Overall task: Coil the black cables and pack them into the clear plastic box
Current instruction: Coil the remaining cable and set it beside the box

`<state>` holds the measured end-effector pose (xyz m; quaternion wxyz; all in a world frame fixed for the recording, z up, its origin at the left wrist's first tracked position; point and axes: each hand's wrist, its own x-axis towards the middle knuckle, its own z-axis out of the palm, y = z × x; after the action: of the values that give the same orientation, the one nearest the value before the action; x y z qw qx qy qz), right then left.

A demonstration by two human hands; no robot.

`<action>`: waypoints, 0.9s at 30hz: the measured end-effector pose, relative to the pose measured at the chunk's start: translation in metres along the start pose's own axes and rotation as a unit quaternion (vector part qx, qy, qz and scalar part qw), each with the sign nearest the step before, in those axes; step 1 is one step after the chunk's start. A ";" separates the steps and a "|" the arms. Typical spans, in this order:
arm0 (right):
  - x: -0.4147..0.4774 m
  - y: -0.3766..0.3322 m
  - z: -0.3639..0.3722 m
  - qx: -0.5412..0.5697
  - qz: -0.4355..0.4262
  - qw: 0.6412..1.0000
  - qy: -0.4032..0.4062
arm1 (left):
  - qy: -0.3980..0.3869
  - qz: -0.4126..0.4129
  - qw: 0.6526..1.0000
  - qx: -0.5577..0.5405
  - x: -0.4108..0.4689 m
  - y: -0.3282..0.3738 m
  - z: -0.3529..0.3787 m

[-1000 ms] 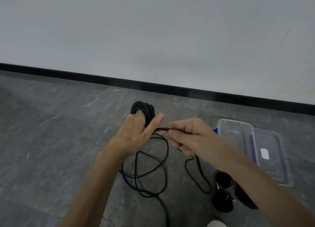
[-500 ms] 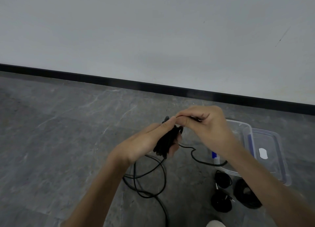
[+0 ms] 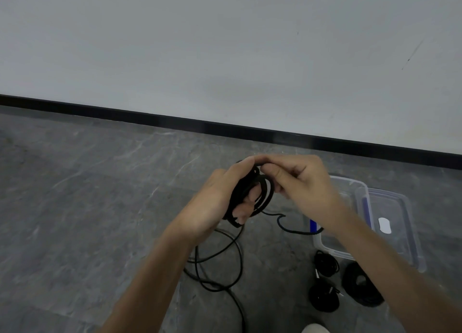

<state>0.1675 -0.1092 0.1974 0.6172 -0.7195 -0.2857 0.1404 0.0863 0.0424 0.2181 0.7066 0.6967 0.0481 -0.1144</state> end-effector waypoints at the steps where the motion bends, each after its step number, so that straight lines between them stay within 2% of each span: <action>1: 0.001 -0.002 0.000 0.047 0.031 0.998 0.019 | -0.017 0.001 1.000 -0.026 0.000 0.001 0.000; 4: 0.003 -0.004 0.001 0.098 0.082 0.991 0.034 | -0.069 0.006 0.991 -0.112 -0.001 0.002 0.000; 7: 0.001 -0.006 0.004 0.086 0.060 0.994 0.025 | -0.109 0.012 0.970 -0.215 -0.001 0.001 -0.003; 12: 0.000 0.000 0.002 0.103 0.077 0.991 -0.021 | -0.097 0.008 0.964 -0.247 -0.004 0.003 -0.007; 15: 0.002 -0.002 0.005 0.075 0.106 0.991 -0.011 | -0.078 0.011 0.958 -0.277 -0.004 0.006 -0.003; 19: -0.004 -0.001 0.016 0.022 0.121 0.992 -0.033 | -0.040 0.032 0.950 -0.309 -0.004 0.008 -0.001; 23: -0.014 0.001 0.031 -0.145 0.122 0.974 -0.123 | 0.055 0.076 0.941 -0.326 -0.002 0.012 -0.004; 27: -0.017 -0.003 0.045 -0.152 0.142 0.962 -0.179 | 0.162 0.112 0.942 -0.271 0.001 0.010 -0.006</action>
<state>0.1283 -0.0822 0.1893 0.4131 -0.8009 -0.3048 0.3082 0.0904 0.0483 0.2275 0.8595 0.4889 0.1126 0.0974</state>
